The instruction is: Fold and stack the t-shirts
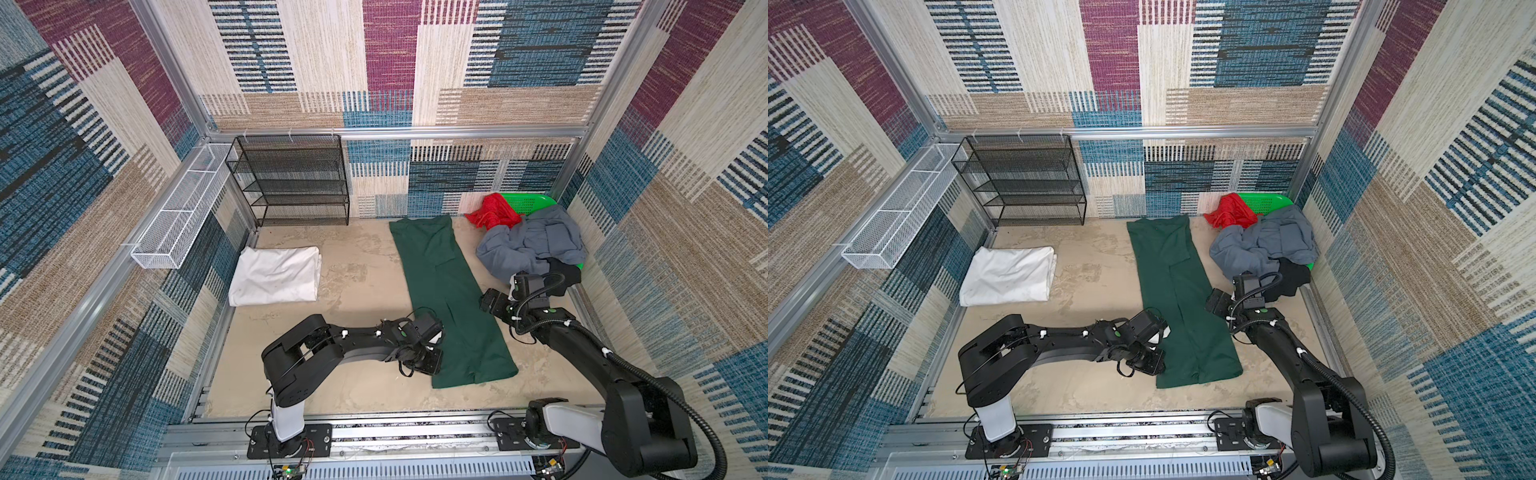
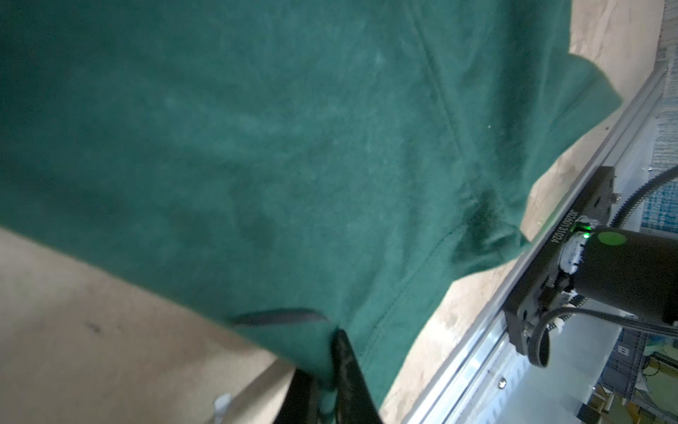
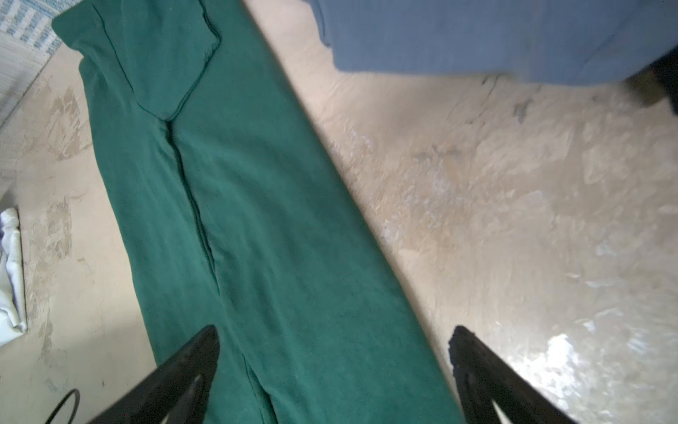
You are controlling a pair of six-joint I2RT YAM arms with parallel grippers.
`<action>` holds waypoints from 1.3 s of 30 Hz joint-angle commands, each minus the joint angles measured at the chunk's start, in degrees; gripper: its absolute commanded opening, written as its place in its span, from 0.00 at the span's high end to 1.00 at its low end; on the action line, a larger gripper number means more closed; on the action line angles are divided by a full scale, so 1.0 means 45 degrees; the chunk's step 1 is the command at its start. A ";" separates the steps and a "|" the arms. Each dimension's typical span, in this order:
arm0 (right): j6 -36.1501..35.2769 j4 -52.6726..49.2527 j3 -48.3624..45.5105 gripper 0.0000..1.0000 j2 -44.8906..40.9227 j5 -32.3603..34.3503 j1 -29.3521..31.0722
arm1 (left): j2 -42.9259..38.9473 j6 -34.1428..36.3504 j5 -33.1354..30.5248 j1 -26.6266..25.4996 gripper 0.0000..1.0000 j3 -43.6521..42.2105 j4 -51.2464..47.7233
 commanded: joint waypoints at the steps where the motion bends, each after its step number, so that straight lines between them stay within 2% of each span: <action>1: -0.0084 0.0359 -0.0287 0.02 -0.0060 -0.1238 0.0008 | -0.0192 -0.0518 -0.0509 0.0286 0.93 -0.0348 -0.0994; 5: 0.0047 0.0949 -0.0587 0.01 0.0420 -0.2606 0.0146 | -0.0781 -0.0965 -0.0455 0.1007 0.97 -0.1298 -0.0417; 9: -0.0189 0.0601 0.0082 0.02 0.1002 -0.1938 0.0774 | -0.1436 -0.1003 -0.0705 0.1768 0.98 -0.1927 -0.0415; 12: 0.0044 0.0986 0.0190 0.02 0.1154 -0.2068 0.1104 | -0.1876 -0.0940 -0.0838 0.2239 0.99 -0.2275 -0.0537; 16: 0.0260 0.1015 0.0482 0.01 0.1916 -0.2013 0.2199 | -0.2780 -0.1145 -0.1028 0.2791 0.99 -0.3113 -0.0233; 20: 0.0439 0.0311 0.0081 0.01 0.1750 -0.2578 0.2703 | -0.3682 -0.1112 -0.1312 0.2921 0.99 -0.3643 -0.0225; 24: 0.0773 -0.1004 -0.0625 0.01 0.0265 -0.2167 0.2725 | -0.4118 -0.0956 -0.1164 0.2920 0.94 -0.3974 -0.0042; 28: 0.1170 -0.1948 -0.1001 0.01 -0.0957 -0.2195 0.2818 | -0.4007 -0.0862 -0.0803 0.2931 0.95 -0.4154 0.0226; 32: 0.1035 -0.2466 -0.1557 0.01 -0.0805 -0.2270 0.3096 | -0.3799 -0.0711 -0.0460 0.2922 0.97 -0.4156 0.0376; 39: 0.1414 -0.3340 -0.1065 0.03 0.0225 -0.1932 0.4825 | -0.3516 -0.0447 0.0316 0.2921 0.96 -0.4143 0.0783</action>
